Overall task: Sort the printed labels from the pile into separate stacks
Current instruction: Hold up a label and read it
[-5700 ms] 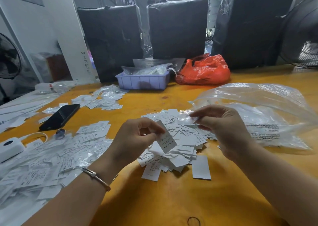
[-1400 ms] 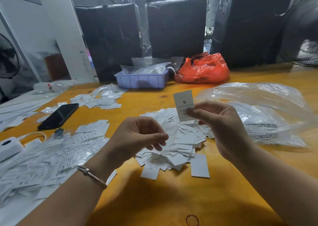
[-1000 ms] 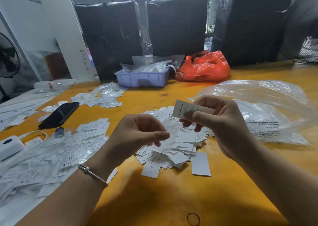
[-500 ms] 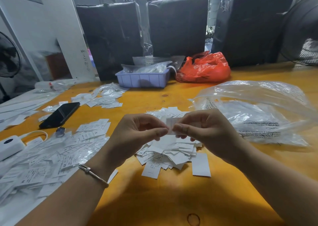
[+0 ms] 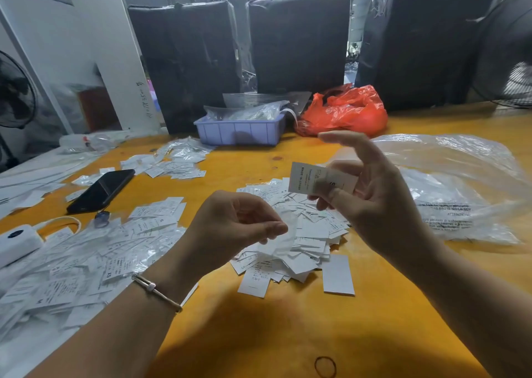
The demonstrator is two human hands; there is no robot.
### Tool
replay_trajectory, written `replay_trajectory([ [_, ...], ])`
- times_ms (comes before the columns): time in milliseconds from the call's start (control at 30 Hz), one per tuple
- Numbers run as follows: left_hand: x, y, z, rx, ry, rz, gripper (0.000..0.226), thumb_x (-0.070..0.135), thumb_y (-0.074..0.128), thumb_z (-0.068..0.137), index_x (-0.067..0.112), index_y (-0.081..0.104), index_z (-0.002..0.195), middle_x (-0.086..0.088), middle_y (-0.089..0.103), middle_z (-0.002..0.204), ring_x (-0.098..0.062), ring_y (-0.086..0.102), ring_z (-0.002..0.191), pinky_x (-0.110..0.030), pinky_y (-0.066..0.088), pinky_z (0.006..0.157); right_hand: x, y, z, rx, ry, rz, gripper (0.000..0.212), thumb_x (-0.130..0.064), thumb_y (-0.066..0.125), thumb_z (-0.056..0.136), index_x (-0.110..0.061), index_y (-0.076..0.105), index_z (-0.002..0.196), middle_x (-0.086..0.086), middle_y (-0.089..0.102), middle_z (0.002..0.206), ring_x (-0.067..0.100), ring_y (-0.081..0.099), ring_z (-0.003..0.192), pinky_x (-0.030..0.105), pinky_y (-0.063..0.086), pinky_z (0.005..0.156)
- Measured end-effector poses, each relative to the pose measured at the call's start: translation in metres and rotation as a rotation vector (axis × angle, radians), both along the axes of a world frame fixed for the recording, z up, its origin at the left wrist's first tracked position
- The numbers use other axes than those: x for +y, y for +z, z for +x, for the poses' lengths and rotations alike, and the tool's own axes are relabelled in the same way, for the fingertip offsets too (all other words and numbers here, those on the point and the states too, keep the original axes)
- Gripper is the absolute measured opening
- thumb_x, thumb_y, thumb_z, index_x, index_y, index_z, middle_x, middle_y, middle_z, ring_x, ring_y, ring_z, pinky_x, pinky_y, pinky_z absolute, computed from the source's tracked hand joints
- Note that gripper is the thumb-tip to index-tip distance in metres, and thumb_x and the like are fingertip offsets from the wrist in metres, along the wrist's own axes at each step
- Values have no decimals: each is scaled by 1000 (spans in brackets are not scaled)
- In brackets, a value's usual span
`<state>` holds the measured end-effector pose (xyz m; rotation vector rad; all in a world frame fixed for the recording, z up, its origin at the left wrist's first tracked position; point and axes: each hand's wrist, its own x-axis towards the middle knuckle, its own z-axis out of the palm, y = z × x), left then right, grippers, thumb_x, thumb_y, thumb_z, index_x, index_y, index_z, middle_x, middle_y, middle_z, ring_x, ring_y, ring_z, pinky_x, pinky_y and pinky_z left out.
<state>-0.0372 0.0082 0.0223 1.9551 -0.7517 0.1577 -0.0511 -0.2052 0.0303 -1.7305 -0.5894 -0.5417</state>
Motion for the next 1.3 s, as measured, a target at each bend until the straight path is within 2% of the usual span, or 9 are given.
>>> replay_trajectory([
  [67, 0, 0, 0, -22, -3, 4, 28, 30, 77, 69, 5, 76, 82, -6, 73, 71, -21, 68, 63, -23, 56, 61, 0, 4, -4, -63, -3, -2, 35, 6, 70, 81, -13, 55, 106, 5, 70, 80, 19, 70, 68, 28, 58, 61],
  [167, 0, 1, 1, -34, -3, 9, 27, 30, 77, 69, 7, 77, 82, -5, 73, 72, -20, 68, 63, -22, 56, 60, 3, 7, -8, -157, -25, -122, 17, 5, 75, 76, -8, 65, 81, -2, 68, 69, 15, 65, 60, 28, 53, 57],
  [233, 0, 0, 1, -35, -4, 12, 25, 31, 77, 69, 9, 77, 82, -3, 74, 72, -18, 68, 63, -21, 55, 60, 4, 7, -9, -156, -19, -159, 13, 4, 75, 76, -7, 68, 75, -4, 66, 65, 14, 62, 59, 27, 51, 58],
  [600, -2, 2, -3, -34, 19, 12, 18, 25, 74, 72, 10, 76, 82, -5, 74, 71, -17, 69, 61, -19, 55, 59, 2, 4, -8, -165, -98, -125, 11, -2, 73, 77, -11, 68, 75, 1, 67, 67, 18, 60, 58, 42, 49, 55],
  [933, -2, 3, -4, -41, 7, 15, 20, 25, 74, 71, 9, 76, 84, -8, 74, 73, -20, 69, 63, -22, 56, 60, 1, 2, -6, -179, -93, -182, 14, 2, 73, 78, -10, 68, 75, 0, 69, 71, 16, 63, 64, 31, 51, 54],
  [1167, -2, 4, -4, -51, 8, 34, 16, 26, 74, 72, 15, 75, 83, -5, 75, 74, -17, 69, 62, -20, 56, 60, 0, 5, -8, -171, -70, -121, 13, 1, 73, 77, -11, 68, 75, 0, 67, 69, 21, 61, 62, 39, 50, 56],
  [1300, -2, 4, -4, -52, 3, 37, 17, 28, 74, 72, 15, 75, 83, -4, 75, 74, -16, 69, 63, -19, 55, 59, 2, 3, -8, -163, -66, -169, 15, 4, 73, 76, -10, 68, 73, 0, 67, 67, 17, 60, 61, 33, 49, 53],
])
